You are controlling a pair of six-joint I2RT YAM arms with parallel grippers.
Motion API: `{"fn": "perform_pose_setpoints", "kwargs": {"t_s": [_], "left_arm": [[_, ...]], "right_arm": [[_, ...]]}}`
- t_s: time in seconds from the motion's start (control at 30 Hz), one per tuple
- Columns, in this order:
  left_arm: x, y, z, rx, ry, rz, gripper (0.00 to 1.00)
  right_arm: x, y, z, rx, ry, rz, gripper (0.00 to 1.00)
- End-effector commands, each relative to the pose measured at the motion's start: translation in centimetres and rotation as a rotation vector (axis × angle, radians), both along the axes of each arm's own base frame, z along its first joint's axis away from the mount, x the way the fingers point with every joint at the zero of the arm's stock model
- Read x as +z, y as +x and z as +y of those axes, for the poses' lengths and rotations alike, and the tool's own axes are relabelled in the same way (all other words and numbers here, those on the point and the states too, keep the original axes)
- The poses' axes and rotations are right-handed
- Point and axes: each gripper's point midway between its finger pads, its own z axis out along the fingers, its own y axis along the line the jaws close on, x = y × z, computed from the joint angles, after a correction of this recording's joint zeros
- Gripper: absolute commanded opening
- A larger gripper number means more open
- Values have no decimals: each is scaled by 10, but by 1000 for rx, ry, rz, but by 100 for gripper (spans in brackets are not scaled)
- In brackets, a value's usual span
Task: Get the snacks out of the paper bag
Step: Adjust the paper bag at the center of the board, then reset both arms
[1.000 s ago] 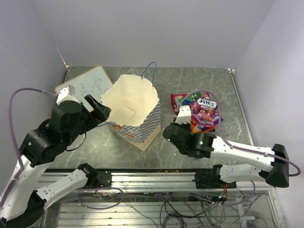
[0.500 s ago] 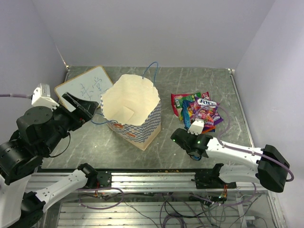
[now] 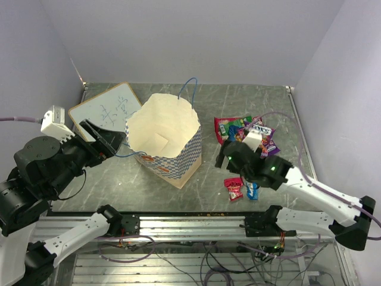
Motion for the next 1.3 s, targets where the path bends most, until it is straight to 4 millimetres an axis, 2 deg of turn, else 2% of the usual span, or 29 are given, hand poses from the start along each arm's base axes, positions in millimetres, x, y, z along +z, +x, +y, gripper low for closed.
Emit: {"fn": "perform_pose_setpoints", "kwargs": {"t_s": [0.0,0.13,0.23,0.37,0.43,0.5,0.63,0.8,1.07,1.27], "left_arm": [[15,3,-10,-70,57,-46,99],[38,7,-17,-113,91,-100,99],[72,7,-17,-112,48,-164,98],[111,0,-18,-124,-32,-259,96],[120,-3,-17,-128,-53,-296,96],[128,-6,-15,-127,-80,-323,96],[152,-18,-5,-109,-166,-391,97],[175,-35,19,-56,-240,-495,97],[179,-31,20,-40,-242,-504,97],[174,-27,14,-56,-238,-489,97]], "right_arm": [[66,-4,-24,-4,-67,-35,100],[145,-3,-40,5,-59,-136,100],[216,-8,-54,27,27,-257,100],[314,-17,-75,43,225,-517,100],[346,-21,-85,24,326,-616,100],[367,-27,-92,23,398,-690,100],[384,-33,-102,-13,510,-750,100],[381,-37,-118,-92,590,-765,100],[358,-37,-128,-181,600,-673,100],[356,-36,-135,-225,587,-667,100]]}}
